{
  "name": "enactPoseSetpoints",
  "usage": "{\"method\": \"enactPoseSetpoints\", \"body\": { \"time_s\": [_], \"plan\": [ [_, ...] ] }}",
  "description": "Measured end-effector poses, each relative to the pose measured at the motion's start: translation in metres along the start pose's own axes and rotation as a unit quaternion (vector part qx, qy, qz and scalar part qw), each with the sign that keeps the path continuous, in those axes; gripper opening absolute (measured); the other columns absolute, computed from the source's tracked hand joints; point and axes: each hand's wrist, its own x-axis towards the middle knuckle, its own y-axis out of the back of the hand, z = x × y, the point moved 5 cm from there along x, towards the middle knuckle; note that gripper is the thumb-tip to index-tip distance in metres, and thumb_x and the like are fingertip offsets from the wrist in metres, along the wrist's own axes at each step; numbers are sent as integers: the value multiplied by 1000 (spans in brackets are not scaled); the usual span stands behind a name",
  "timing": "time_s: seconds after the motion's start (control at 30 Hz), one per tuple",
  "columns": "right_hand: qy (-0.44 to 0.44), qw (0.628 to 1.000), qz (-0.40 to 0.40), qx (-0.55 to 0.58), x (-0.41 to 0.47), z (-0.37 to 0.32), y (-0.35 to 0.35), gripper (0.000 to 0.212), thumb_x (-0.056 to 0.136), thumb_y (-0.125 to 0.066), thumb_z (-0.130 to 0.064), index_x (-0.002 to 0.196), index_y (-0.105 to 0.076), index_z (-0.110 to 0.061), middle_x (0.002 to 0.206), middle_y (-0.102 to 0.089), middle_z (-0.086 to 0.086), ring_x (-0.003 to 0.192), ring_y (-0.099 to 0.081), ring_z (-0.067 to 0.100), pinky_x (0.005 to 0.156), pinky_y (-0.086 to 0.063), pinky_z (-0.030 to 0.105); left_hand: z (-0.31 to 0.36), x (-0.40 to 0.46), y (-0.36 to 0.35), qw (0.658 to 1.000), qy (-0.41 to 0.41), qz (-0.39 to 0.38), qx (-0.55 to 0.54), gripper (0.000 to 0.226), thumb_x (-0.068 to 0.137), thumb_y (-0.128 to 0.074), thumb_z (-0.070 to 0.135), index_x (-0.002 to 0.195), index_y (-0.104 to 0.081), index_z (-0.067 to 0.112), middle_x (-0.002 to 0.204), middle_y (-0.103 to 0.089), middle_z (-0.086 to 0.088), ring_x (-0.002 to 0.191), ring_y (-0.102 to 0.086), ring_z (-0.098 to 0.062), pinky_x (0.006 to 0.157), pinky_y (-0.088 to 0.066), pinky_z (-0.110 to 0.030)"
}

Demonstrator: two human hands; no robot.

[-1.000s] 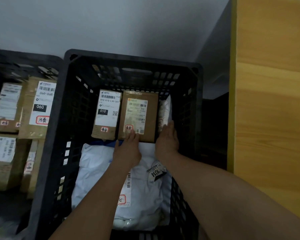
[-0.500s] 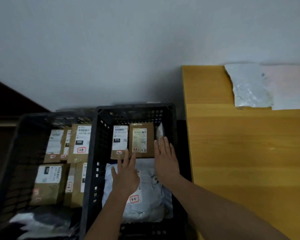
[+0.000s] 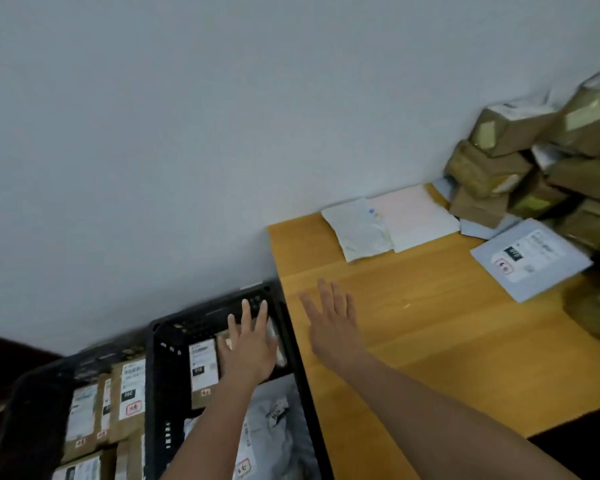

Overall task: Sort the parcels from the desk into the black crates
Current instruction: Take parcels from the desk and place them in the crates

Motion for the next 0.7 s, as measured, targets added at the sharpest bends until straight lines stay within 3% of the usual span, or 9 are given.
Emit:
{"method": "enactPoseSetpoints", "body": {
  "time_s": [0.17,0.33,0.47,0.57,0.7],
  "plan": [
    [-49,999,0,-10,-10,98,34,78,99,-42,-11,155,1,-42,163,19,10,149,15,37,117,6,59,90,12,2,999,-42,-5,11,71,104,-39,39,155,11,36,161,25,-1,149,13,-36,118,-8,-58],
    [-110,994,-14,3,-18,212,51,81,96,-42,-8,154,1,-44,163,14,9,149,13,40,117,-1,61,181,25,-20,997,-68,-25,8,71,105,-39,37,155,11,35,161,26,-1,150,11,-36,118,-14,-58],
    [-179,980,-55,75,-28,309,54,78,99,-43,-13,155,1,-44,162,22,9,149,12,40,119,-5,56,262,39,-54,996,-75,-53,-9,73,103,-42,37,155,11,37,161,25,1,150,8,-34,118,-15,-56],
    [-261,943,-108,177,-37,379,49,76,99,-47,-13,154,-6,-44,162,15,11,148,-3,40,117,-23,46,324,51,-80,993,-84,-80,-30,74,103,-44,35,154,10,38,162,23,2,150,8,-35,118,-13,-55],
    [-352,888,-130,267,-42,436,44,64,96,-53,-13,146,-29,-45,152,-14,11,133,-30,32,100,-36,33,380,61,-107,989,-109,-99,-29,76,102,-46,32,155,8,35,162,22,-3,151,6,-35,120,-13,-53]
  ]
}}
